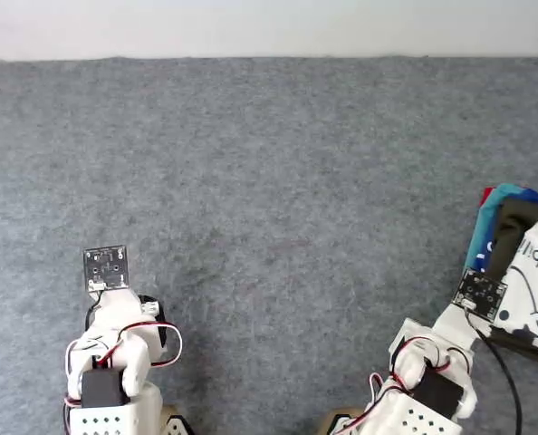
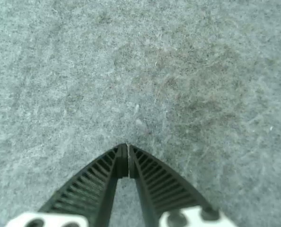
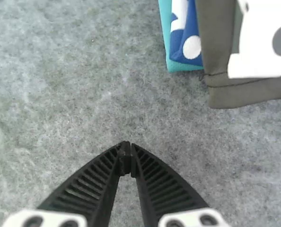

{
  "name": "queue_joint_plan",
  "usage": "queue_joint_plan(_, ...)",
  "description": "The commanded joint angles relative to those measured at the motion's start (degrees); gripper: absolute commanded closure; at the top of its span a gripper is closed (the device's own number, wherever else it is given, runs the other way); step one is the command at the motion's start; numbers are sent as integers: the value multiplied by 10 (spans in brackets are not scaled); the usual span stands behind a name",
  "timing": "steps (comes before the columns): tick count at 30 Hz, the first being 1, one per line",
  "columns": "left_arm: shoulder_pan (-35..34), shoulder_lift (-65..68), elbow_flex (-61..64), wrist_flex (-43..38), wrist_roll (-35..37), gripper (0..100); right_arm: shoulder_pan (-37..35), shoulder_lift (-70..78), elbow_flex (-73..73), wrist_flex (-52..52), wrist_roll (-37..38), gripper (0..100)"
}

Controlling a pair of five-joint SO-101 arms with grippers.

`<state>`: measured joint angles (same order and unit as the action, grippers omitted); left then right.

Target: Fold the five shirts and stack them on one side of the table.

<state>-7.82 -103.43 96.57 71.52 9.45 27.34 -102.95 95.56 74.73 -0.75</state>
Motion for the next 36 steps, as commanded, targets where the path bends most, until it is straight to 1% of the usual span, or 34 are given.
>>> queue_joint_plan(1, 0, -4, -1, 1, 4, 986, 7, -9, 9, 1, -3, 985)
queue_joint_plan(6, 0, -4, -1, 1, 4, 986, -1, -9, 9, 1, -3, 985)
queue_joint_plan(8, 0, -4, -1, 1, 4, 986, -45, -7, 9, 0, -3, 985)
queue_joint_plan(11, 0, -4, -1, 1, 4, 986, -153, -7, 9, 0, -3, 985)
queue_joint_plan(13, 0, -4, -1, 1, 4, 986, -201, -9, 9, 1, -3, 985)
queue_joint_plan(15, 0, -4, -1, 1, 4, 986, -203, -9, 9, 1, -3, 985)
queue_joint_plan(19, 0, -4, -1, 1, 4, 986, -173, -9, 9, 1, -3, 985)
queue_joint_plan(27, 0, -4, -1, 1, 4, 986, -174, -10, 9, 2, -3, 985)
queue_joint_plan(33, 0, -4, -1, 1, 4, 986, -240, -10, 9, 2, -3, 985)
queue_joint_plan(36, 0, -4, -1, 1, 4, 986, -256, -10, 9, 2, -3, 985)
